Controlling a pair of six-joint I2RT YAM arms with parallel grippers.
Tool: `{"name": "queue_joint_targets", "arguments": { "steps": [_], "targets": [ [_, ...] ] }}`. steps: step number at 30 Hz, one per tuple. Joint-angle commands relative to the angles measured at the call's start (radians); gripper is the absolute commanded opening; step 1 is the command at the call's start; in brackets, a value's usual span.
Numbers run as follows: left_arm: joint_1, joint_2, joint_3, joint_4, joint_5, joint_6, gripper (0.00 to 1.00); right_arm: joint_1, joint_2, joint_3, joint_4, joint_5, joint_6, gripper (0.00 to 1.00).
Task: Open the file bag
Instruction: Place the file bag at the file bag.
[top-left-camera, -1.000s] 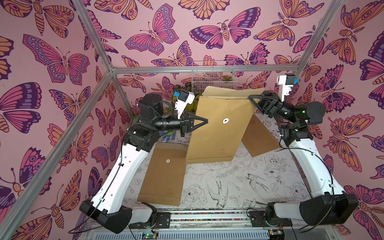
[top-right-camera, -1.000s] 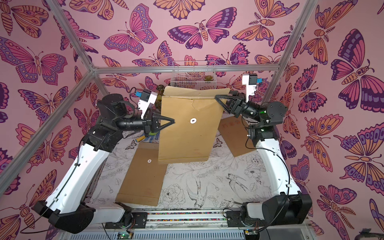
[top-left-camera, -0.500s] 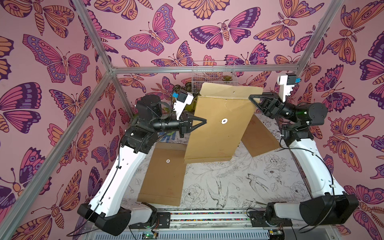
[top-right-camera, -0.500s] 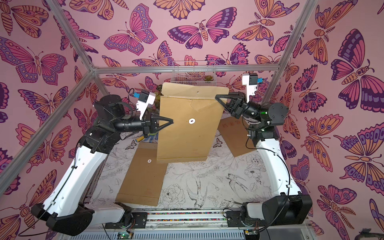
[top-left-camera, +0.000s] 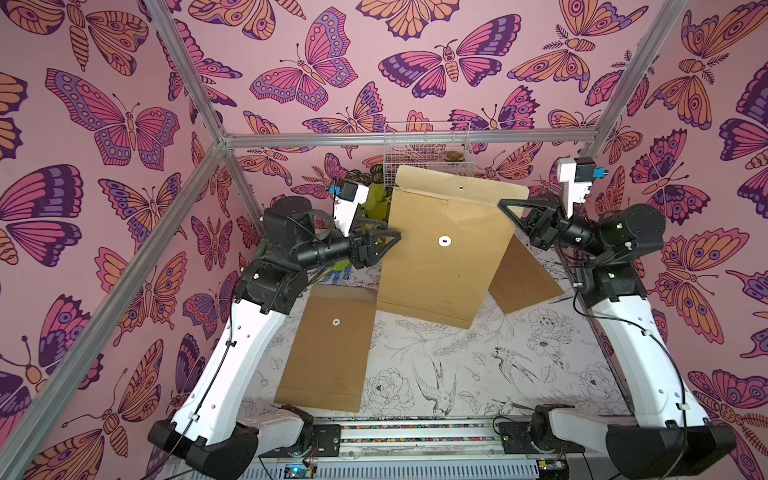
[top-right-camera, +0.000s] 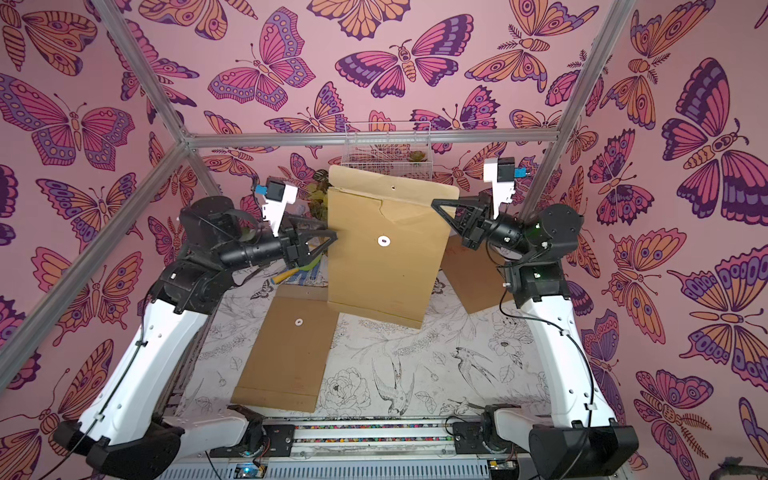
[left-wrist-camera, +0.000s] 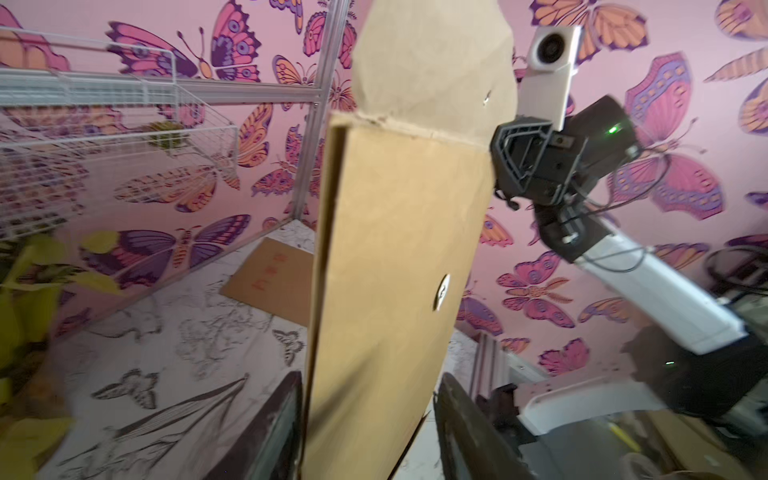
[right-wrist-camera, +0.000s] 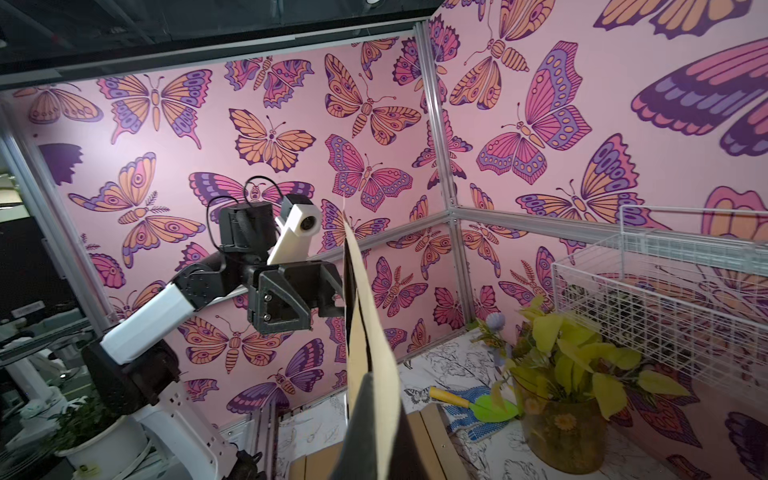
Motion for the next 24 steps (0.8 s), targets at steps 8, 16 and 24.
{"name": "queue_joint_targets", "arguments": {
  "steps": [8,16,24],
  "targets": [
    [0.008,-0.125,-0.405,-0.067,-0.452,-0.139,0.69,0.089,-0.100,-0.076,-0.333,0.243,-0.228,0.00],
    [0.023,-0.160,-0.673,-0.069,-0.598,-0.323,0.66,0.239,-0.108,-0.084,-0.517,0.389,-0.368,0.00],
    [0.198,-0.150,-0.841,-0.019,-0.533,-0.428,0.47,0.339,-0.104,-0.101,-0.553,0.428,-0.392,0.00]
  ]
}}
